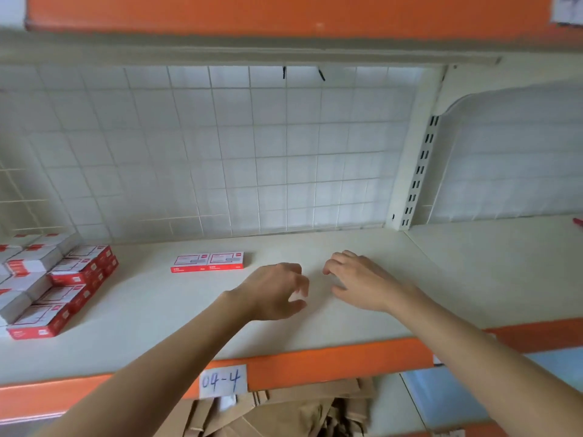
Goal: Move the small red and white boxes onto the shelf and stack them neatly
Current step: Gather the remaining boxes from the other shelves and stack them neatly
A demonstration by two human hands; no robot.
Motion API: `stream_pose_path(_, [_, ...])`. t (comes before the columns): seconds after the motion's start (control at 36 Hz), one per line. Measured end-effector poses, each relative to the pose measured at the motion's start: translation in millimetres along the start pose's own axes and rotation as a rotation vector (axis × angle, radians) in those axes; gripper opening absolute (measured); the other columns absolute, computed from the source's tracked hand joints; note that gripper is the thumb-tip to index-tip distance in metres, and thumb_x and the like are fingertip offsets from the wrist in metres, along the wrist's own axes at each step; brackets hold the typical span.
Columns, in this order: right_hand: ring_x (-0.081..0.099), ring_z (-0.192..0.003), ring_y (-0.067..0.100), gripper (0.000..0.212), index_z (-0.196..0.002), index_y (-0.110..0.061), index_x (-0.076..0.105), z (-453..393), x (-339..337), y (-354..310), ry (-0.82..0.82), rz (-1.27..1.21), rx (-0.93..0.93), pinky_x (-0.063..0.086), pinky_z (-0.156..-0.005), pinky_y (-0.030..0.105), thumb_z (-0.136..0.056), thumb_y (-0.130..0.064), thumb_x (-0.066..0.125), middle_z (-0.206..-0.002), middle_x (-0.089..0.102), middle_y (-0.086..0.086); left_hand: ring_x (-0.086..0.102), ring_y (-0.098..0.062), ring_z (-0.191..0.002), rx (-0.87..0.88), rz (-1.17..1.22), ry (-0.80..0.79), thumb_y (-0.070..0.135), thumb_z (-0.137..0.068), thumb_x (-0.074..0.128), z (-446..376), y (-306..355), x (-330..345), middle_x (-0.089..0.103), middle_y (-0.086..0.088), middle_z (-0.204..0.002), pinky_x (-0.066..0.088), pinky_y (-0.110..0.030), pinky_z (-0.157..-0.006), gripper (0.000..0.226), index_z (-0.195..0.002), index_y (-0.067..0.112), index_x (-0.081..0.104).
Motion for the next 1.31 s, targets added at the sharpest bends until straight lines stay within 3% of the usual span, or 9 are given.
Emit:
stream_pose_path(0.33, [0.044,-0.118,0.021,0.031,-0.117,-0.011,0.052,198.7,-33.0,166.5,-0.021,0.049,0.267,0.039,-0.095,0.035,-0.089,-0.023,0.048,-0.122,0.050,0.005,0.059,-0.015,-0.090,0.171,0.142,0.094,0.037,-0.089,0.057,-139.5,209.0,8.2,0.059,0.003,-0.100,0.048,-0.029,-0.077,0.023,-0.104,0.022,0.066])
stream_pose_path(0.58, [0.044,-0.117,0.019,0.034,-0.122,-0.010,0.053,299.5,-50.9,252.2,-0.008,-0.028,0.447,0.039,-0.096,0.034,-0.092,-0.026,0.050,-0.123,0.051,0.004,0.058,-0.014,-0.093,0.213,0.168,0.071,0.039,-0.089,0.056,-211.6,312.6,20.7,0.057,0.004,-0.103,0.045,-0.025,-0.077,0.025,-0.109,0.024,0.064])
stream_pose_path(0.67, [0.044,-0.117,0.016,0.033,-0.123,-0.011,0.051,319.0,-52.1,274.5,0.024,-0.063,0.477,0.039,-0.097,0.033,-0.094,-0.025,0.048,-0.124,0.049,0.001,0.056,-0.013,-0.094,0.217,0.160,0.054,0.039,-0.090,0.055,-237.5,336.6,21.6,0.057,0.005,-0.104,0.038,-0.023,-0.074,0.026,-0.110,0.024,0.063])
stream_pose_path(0.81, [0.044,-0.116,0.015,0.035,-0.126,-0.012,0.049,345.4,-47.8,313.3,0.043,-0.119,0.545,0.041,-0.098,0.034,-0.094,-0.027,0.049,-0.125,0.048,0.000,0.058,-0.015,-0.093,0.293,0.164,0.010,0.035,-0.090,0.057,-285.1,373.4,29.7,0.058,0.001,-0.104,0.043,-0.024,-0.078,0.024,-0.108,0.021,0.065])
stream_pose_path(1.0, [0.044,-0.117,0.011,0.036,-0.128,-0.015,0.050,380.4,-46.0,396.5,0.041,-0.057,0.619,0.039,-0.098,0.026,-0.094,-0.027,0.051,-0.127,0.048,-0.004,0.057,-0.015,-0.095,0.367,0.189,0.001,0.035,-0.090,0.057,-371.2,424.9,48.8,0.058,0.002,-0.105,0.045,-0.025,-0.080,0.025,-0.109,0.022,0.065])
stream_pose_path(1.14, [0.045,-0.119,0.018,0.038,-0.128,-0.015,0.050,384.3,-56.6,469.7,-0.022,-0.027,0.680,0.041,-0.099,0.035,-0.092,-0.027,0.052,-0.129,0.047,0.000,0.057,-0.014,-0.092,0.358,0.230,0.013,0.036,-0.090,0.057,-434.3,446.3,59.0,0.059,0.002,-0.105,0.044,-0.024,-0.079,0.025,-0.109,0.021,0.064])
stream_pose_path(1.25, [0.047,-0.113,0.018,0.034,-0.125,-0.014,0.052,369.6,-64.1,516.0,-0.008,0.018,0.679,0.041,-0.088,0.029,-0.093,-0.026,0.050,-0.125,0.049,0.001,0.055,-0.012,-0.091,0.330,0.243,0.008,0.038,-0.090,0.056,-468.7,447.9,67.5,0.059,0.003,-0.105,0.045,-0.025,-0.079,0.025,-0.109,0.022,0.063])
stream_pose_path(1.31, [0.045,-0.116,0.018,0.037,-0.128,-0.014,0.050,360.6,-59.4,530.4,-0.021,0.047,0.641,0.042,-0.091,0.030,-0.093,-0.026,0.049,-0.128,0.049,0.001,0.053,-0.010,-0.087,0.305,0.252,0.011,0.038,-0.090,0.056,-480.9,444.9,71.0,0.060,0.003,-0.105,0.046,-0.026,-0.080,0.025,-0.109,0.022,0.063])
Point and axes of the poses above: each hand's wrist, its own z-axis away from the middle knuckle, its own x-axis out of the palm, y = z × x, the point moved 3 cm from there along -z, towards the middle knuckle
